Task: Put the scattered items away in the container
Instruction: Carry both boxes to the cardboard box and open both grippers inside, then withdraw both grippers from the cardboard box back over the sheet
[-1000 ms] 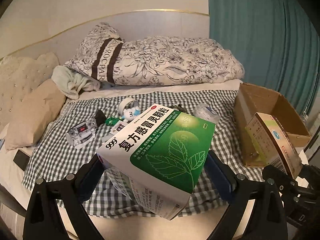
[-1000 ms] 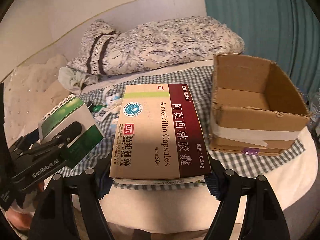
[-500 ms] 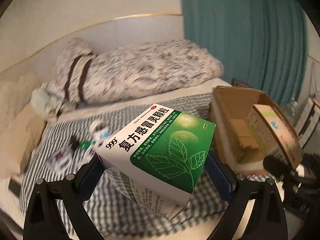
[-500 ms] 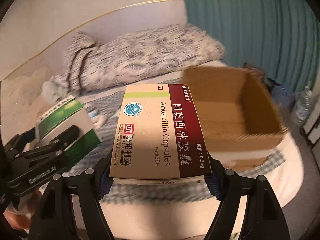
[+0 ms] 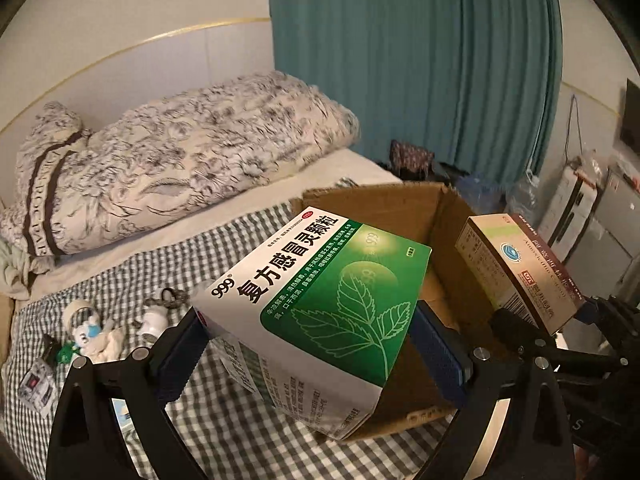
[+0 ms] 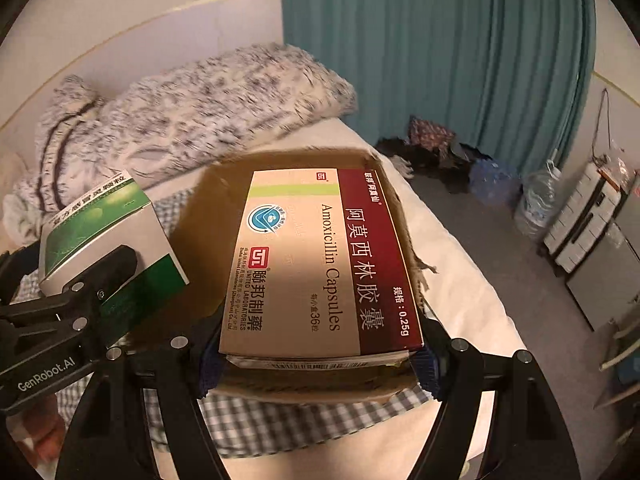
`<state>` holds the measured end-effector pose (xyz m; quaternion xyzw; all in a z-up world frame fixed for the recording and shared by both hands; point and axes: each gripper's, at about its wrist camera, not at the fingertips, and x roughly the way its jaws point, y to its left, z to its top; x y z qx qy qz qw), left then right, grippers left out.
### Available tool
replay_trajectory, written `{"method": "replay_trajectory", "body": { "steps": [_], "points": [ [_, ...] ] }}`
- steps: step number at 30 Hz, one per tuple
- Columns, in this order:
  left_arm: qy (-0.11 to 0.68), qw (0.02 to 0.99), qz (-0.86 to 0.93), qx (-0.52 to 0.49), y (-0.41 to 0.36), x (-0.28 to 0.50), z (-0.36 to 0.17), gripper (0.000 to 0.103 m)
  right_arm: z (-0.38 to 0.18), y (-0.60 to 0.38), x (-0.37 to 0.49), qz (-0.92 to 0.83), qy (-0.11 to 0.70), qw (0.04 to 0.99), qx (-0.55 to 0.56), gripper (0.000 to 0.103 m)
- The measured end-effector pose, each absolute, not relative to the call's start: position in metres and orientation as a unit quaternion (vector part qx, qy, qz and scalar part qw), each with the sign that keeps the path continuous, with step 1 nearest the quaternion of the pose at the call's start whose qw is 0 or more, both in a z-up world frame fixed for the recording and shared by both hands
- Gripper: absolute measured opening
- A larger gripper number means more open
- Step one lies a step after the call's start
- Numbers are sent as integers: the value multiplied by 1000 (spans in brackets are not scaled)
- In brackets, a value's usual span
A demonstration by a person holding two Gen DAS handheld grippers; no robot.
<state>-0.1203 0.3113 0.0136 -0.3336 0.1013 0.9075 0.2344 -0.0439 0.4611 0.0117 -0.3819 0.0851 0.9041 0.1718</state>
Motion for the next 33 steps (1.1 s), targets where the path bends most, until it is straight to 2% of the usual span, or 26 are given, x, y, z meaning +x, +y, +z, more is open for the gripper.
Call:
{"method": "replay_trajectory", "body": {
  "steps": [4, 6, 9, 17, 23, 28, 33],
  "points": [
    [121, 254, 894, -348, 326, -128, 1, 103, -3, 476, -54, 897, 93, 182, -392, 77],
    [149, 256, 886, -357, 334, -126, -3, 103, -6, 480, -57, 888, 84, 201, -405, 85],
    [187, 236, 891, -339, 341, -120, -5, 103, -5, 489, -51, 893, 89, 205, -390, 89],
    [197, 247, 872, -374, 354, -123, -3, 103, 4, 495, -32, 891, 111, 220, -382, 90],
    [192, 289, 867, -358, 356, -115, 0, 103, 10, 497, -16, 897, 129, 207, -368, 90],
    [195, 267, 876, -352, 349, -116, 0, 103, 15, 503, -13, 899, 136, 205, -363, 90],
    [180, 207, 898, -343, 306, -116, 8, 103, 16, 497, -9, 901, 146, 192, -361, 90]
  ]
}}
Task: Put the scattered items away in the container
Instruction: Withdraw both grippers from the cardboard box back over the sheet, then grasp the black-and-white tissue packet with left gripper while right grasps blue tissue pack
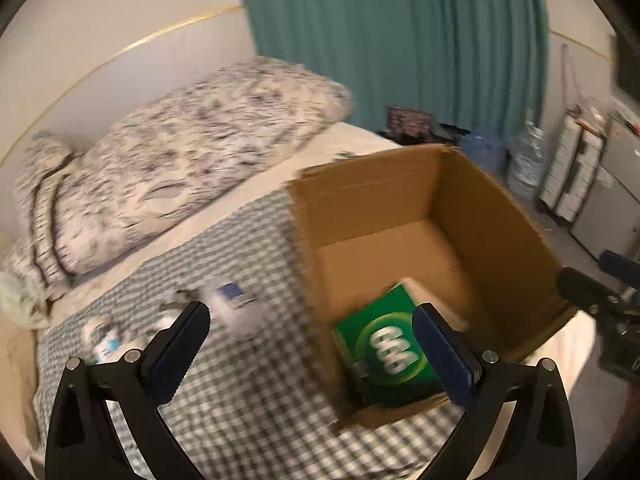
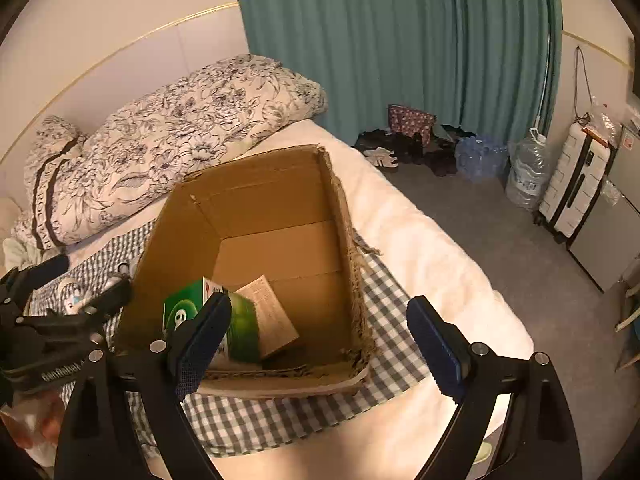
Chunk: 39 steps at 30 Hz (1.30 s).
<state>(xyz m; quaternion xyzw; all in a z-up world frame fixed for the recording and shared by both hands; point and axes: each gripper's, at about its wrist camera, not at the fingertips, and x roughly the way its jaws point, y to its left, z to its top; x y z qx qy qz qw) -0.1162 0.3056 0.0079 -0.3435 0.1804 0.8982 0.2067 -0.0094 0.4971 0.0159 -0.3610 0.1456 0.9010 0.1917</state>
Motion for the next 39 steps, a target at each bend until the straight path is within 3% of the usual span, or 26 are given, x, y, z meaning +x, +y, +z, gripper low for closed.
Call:
{"method": "replay_trajectory", "body": {
  "steps": [11, 19, 25, 29, 34, 39],
  "points": [
    [122, 109, 920, -357, 162, -67, 6, 103, 31, 392, 12, 937, 145, 99, -301, 90],
    [87, 47, 939, -331, 55, -37, 35, 103, 45, 285, 25, 957, 93, 35, -272, 90],
    [31, -22, 938, -346, -39, -41, 29, 103, 16, 223, 15, 947, 76, -4, -312, 90],
    [41, -57, 940, -333, -72, -46, 25, 103, 27, 194, 12, 953, 44, -16, -300, 90],
    [34, -69, 938, -338, -101, -68, 3, 103, 36, 174, -5, 961, 4, -9, -277, 90],
    [12, -73, 929, -362, -120, -95, -45, 103, 2, 150, -42, 951, -17, -19, -308, 90]
  ]
}}
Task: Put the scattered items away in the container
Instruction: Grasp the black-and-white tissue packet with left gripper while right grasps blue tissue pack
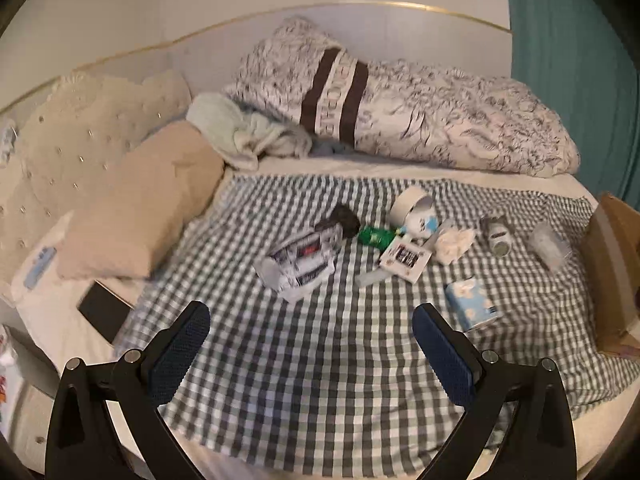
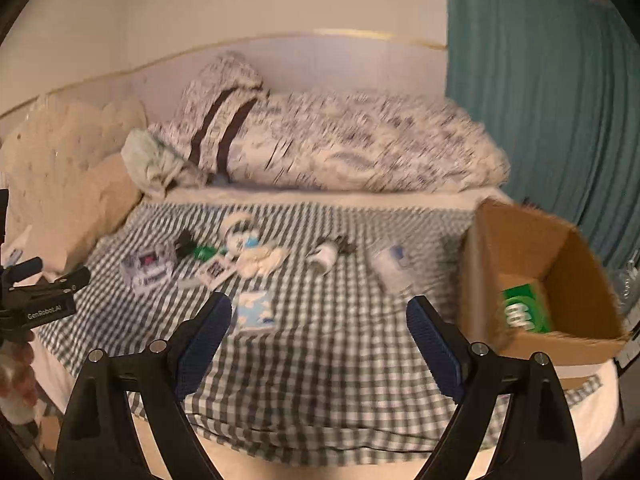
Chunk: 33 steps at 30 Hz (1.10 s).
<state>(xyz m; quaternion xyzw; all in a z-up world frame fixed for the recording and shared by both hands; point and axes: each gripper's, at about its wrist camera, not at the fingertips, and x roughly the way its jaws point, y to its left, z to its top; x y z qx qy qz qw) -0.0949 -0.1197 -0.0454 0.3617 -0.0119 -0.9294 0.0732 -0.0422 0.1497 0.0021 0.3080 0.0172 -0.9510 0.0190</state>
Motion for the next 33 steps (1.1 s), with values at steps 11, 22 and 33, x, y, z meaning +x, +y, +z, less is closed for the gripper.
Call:
{"method": "replay_trajectory", "body": {
  "steps": [11, 22, 33],
  "points": [
    [13, 73, -912, 403, -152, -173, -125, 103, -92, 91, -133, -922, 33, 60, 382, 89],
    [41, 75, -906, 414, -166, -218, -148, 103, -164, 70, -200, -890, 41, 48, 452, 70],
    [42, 87, -903, 418, -181, -259, -165, 103, -190, 73, -203, -887, 45, 52, 456, 71]
  ]
}}
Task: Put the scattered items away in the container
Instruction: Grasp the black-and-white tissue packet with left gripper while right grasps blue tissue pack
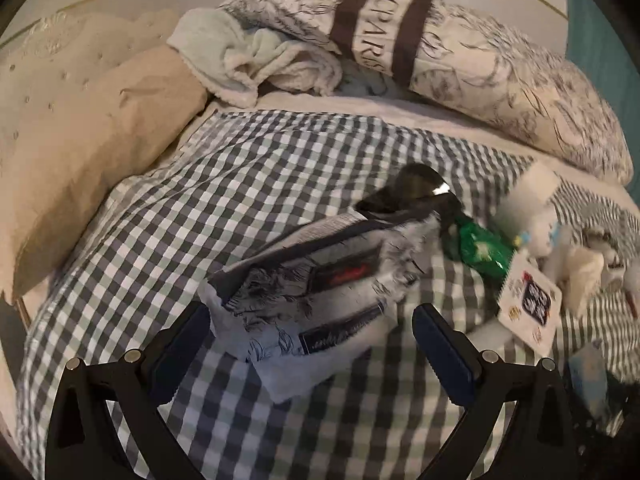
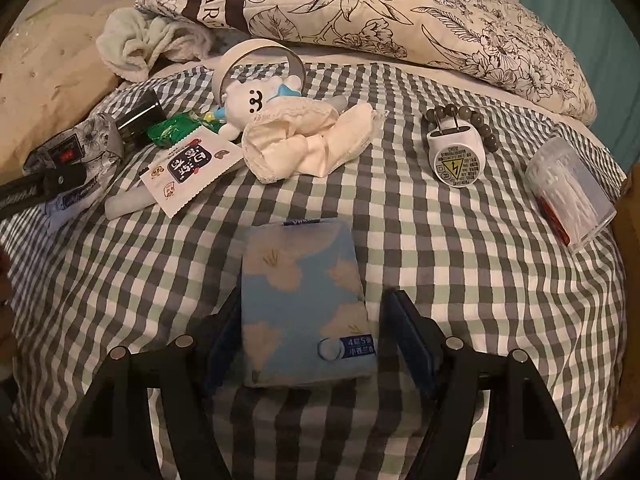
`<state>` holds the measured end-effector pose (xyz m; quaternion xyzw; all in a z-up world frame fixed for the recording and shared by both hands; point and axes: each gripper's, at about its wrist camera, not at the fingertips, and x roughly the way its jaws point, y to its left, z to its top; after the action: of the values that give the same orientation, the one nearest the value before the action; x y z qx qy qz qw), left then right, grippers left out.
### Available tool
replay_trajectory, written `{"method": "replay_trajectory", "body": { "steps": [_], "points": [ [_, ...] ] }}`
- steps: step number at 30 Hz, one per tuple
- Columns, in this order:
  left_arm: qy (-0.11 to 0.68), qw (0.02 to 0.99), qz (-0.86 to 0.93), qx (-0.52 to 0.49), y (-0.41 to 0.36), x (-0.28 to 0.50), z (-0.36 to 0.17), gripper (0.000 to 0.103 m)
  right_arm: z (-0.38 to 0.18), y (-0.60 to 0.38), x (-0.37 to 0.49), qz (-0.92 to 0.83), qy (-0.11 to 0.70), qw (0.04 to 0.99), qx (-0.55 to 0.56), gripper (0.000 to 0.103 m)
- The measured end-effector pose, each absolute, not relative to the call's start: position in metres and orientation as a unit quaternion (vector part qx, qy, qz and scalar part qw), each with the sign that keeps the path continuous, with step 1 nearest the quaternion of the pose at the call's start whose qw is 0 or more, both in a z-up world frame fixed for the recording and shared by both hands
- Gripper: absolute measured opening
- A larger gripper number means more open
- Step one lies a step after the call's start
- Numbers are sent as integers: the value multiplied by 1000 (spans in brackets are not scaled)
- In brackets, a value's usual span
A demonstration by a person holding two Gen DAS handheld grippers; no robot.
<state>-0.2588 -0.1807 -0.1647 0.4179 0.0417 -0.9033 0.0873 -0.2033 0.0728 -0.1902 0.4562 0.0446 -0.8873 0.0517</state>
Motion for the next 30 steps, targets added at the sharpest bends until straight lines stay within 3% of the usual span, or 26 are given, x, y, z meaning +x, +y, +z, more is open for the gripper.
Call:
{"method": "replay_trajectory", "body": {
  "steps": [3, 4, 5, 7, 11, 18, 19, 21, 22, 23, 30],
  "points": [
    [26, 83, -909, 408, -182, -259, -166, 95, -190, 72, -203, -889, 46, 51, 453, 71],
    [15, 93, -910, 404, -181, -258, -167, 82, -191, 71, -205, -889, 46, 52, 453, 71],
    [10, 102, -910, 402, -181, -258, -167, 59, -192, 71, -205, -889, 46, 52, 453, 71],
    [4, 123, -908, 401, -184, -258, -169, 34, -192, 70, -205, -890, 46, 52, 452, 71],
    [26, 130, -909, 395, -196, -249, -166, 10, -191, 71, -205, -890, 47, 51, 450, 71],
    [4, 110, -919, 378, -191, -233, -159, 12, -191, 70, -199, -894, 45, 46, 444, 67],
    [-3, 109, -920, 375, -189, -234, -159, 16, -191, 70, -199, -893, 43, 47, 445, 67],
    [-17, 100, -921, 377, -188, -237, -162, 38, -191, 72, -200, -893, 39, 49, 445, 67],
    [-29, 100, -918, 383, -186, -240, -166, 61, -192, 73, -200, -893, 38, 49, 445, 67],
    [-43, 106, -915, 387, -185, -243, -170, 75, -192, 73, -200, -894, 38, 49, 445, 67],
    [-144, 113, -912, 368, -167, -262, -176, 80, -193, 73, -200, -895, 33, 51, 441, 68]
  ]
}}
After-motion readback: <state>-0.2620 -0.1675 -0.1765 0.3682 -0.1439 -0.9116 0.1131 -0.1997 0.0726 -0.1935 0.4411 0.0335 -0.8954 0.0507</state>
